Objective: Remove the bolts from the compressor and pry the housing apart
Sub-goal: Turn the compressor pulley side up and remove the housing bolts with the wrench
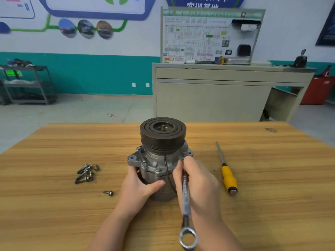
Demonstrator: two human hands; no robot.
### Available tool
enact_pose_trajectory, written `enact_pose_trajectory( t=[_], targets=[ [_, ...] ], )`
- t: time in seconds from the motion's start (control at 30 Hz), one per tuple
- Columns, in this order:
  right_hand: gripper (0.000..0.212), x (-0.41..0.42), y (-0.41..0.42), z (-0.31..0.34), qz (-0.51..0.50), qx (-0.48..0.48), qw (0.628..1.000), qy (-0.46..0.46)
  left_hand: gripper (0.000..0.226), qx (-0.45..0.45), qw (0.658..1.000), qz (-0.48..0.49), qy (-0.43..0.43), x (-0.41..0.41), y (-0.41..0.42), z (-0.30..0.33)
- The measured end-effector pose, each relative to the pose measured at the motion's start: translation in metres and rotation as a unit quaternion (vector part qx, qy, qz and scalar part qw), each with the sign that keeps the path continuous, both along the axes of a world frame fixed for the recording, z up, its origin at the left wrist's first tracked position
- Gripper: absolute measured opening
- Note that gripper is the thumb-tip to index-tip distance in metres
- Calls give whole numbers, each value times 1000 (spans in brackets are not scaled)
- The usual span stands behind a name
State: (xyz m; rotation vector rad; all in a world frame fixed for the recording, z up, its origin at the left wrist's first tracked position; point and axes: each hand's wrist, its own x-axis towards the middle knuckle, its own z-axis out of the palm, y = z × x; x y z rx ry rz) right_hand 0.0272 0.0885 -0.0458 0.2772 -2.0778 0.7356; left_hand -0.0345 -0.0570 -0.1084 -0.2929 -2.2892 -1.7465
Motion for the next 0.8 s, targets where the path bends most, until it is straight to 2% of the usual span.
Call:
enact_pose_trajectory(
  t=[0.07,0.13,0.2,0.3,0.37,0.4,0.47,0.53,0.6,0.67,0.8],
  targets=[
    [38,-2,11,-4,57,-124,989,-53,101,-4,1000,-2,-5,-1,0,-1],
    [37,-11,36,2,159,-282,936,-140,91,-2,1000,0,-10,-1,0,-2],
    [36,-28,69,13,301,-396,830,-252,86,2,1000,2,-14,-2,0,-1],
    [31,-67,98,20,421,-459,673,-399,85,4,1000,0,-21,-2,0,-1],
    [38,-88,97,20,465,-471,599,-450,84,3,1000,-1,-22,-1,0,0],
    [41,-94,94,20,480,-473,585,-452,85,2,1000,-2,-23,-1,0,0],
    [41,-98,92,23,483,-500,583,-420,86,0,1000,-3,-23,0,0,0],
    [38,-91,92,25,444,-565,609,-336,87,-3,1000,-4,-20,0,0,0],
    [32,-77,91,23,365,-595,673,-244,88,-10,1000,-5,-19,-1,0,0],
    [40,-61,84,15,288,-570,743,-203,86,-16,1000,-3,-20,-1,0,-1],
    [47,-30,57,7,209,-489,833,-150,83,-15,1000,-2,-12,-1,1,-1]
  ],
)
